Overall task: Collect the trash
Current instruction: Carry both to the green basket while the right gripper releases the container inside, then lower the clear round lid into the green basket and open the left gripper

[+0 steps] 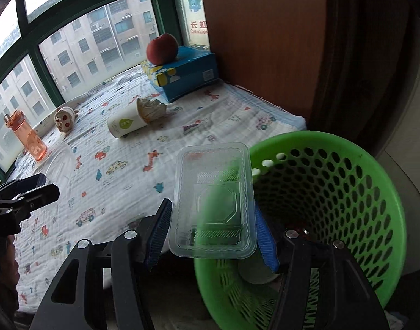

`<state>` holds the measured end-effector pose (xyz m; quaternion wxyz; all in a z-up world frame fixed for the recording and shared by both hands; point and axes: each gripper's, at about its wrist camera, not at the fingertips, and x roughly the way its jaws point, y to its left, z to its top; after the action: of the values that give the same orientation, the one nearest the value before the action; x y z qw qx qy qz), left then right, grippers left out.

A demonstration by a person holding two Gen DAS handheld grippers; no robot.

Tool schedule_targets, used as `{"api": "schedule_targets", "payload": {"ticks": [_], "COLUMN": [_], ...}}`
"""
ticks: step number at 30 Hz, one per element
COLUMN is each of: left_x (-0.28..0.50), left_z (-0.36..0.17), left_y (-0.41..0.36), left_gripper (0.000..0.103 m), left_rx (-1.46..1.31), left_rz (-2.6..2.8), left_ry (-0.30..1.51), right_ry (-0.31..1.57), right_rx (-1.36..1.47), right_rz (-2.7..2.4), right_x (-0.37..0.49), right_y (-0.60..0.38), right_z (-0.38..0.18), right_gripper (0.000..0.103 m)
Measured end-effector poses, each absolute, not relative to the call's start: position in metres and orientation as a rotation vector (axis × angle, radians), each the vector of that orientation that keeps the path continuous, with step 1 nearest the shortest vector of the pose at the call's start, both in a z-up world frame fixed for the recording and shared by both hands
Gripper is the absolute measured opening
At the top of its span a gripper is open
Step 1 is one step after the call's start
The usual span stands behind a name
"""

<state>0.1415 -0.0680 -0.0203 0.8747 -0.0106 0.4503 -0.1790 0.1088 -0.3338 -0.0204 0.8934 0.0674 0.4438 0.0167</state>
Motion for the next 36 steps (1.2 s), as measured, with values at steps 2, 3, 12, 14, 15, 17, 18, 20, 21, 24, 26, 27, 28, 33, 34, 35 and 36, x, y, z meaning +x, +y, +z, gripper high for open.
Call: {"api": "schedule_targets", "payload": {"ticks": [2, 3, 12, 14, 15, 17, 18, 20, 21, 24, 26, 27, 28, 33, 34, 35, 36], "left_x": [0.141, 0.140, 0.136, 0.135, 0.134, 0.133, 0.132, 0.131, 0.130, 0.129, 0.129, 0.129, 0.128, 0.124, 0.122, 0.121, 0.120], "left_z": [-0.018, -0.017, -0.007, -0.005, -0.004, -0.004, -0.004, -0.004, -0.004, -0.005, -0.006, -0.007, -0.008, -0.013, -0.015, -0.016, -0.018], "left_y": [-0.080, -0.086, -0.134, -0.143, -0.146, -0.156, -0.160, -0.169, -0.173, -0.187, -0.196, -0.201, -0.207, -0.234, -0.240, -0.246, -0.253], "left_gripper": [0.090, 0.090, 0.090, 0.090, 0.090, 0.090, 0.090, 0.090, 0.090, 0.090, 0.090, 0.090, 0.090, 0.090, 0.090, 0.090, 0.090], "left_rx": [-0.007, -0.001, 0.050, 0.058, 0.064, 0.078, 0.084, 0.099, 0.105, 0.121, 0.132, 0.139, 0.144, 0.175, 0.182, 0.188, 0.197], "left_rz": [-0.393, -0.402, -0.470, -0.483, -0.490, -0.503, -0.509, -0.521, -0.528, -0.547, -0.561, -0.567, -0.576, -0.628, -0.638, -0.650, -0.659], "left_ry": [0.937, 0.936, 0.929, 0.930, 0.928, 0.927, 0.928, 0.928, 0.928, 0.934, 0.939, 0.942, 0.945, 0.959, 0.962, 0.965, 0.967], "right_ry": [0.926, 0.929, 0.946, 0.948, 0.946, 0.946, 0.945, 0.941, 0.937, 0.920, 0.910, 0.904, 0.897, 0.859, 0.852, 0.846, 0.837], "right_rx": [0.145, 0.146, 0.179, 0.184, 0.185, 0.183, 0.188, 0.193, 0.193, 0.205, 0.210, 0.212, 0.213, 0.222, 0.227, 0.232, 0.236], "right_rz": [-0.012, -0.035, -0.180, -0.193, -0.196, -0.211, -0.210, -0.208, -0.209, -0.207, -0.209, -0.210, -0.209, -0.213, -0.214, -0.215, -0.216], "right_x": [0.103, 0.101, 0.093, 0.093, 0.093, 0.093, 0.092, 0.089, 0.088, 0.084, 0.079, 0.076, 0.075, 0.061, 0.058, 0.056, 0.053], "right_y": [-0.356, -0.367, -0.437, -0.445, -0.448, -0.453, -0.455, -0.458, -0.459, -0.462, -0.465, -0.467, -0.467, -0.474, -0.476, -0.478, -0.479], "right_z": [-0.022, -0.023, -0.040, -0.044, -0.045, -0.048, -0.048, -0.048, -0.047, -0.042, -0.038, -0.036, -0.034, -0.020, -0.017, -0.015, -0.013], "right_gripper": [0.056, 0.056, 0.057, 0.057, 0.060, 0.064, 0.064, 0.064, 0.064, 0.064, 0.064, 0.064, 0.064, 0.066, 0.066, 0.068, 0.069]}}
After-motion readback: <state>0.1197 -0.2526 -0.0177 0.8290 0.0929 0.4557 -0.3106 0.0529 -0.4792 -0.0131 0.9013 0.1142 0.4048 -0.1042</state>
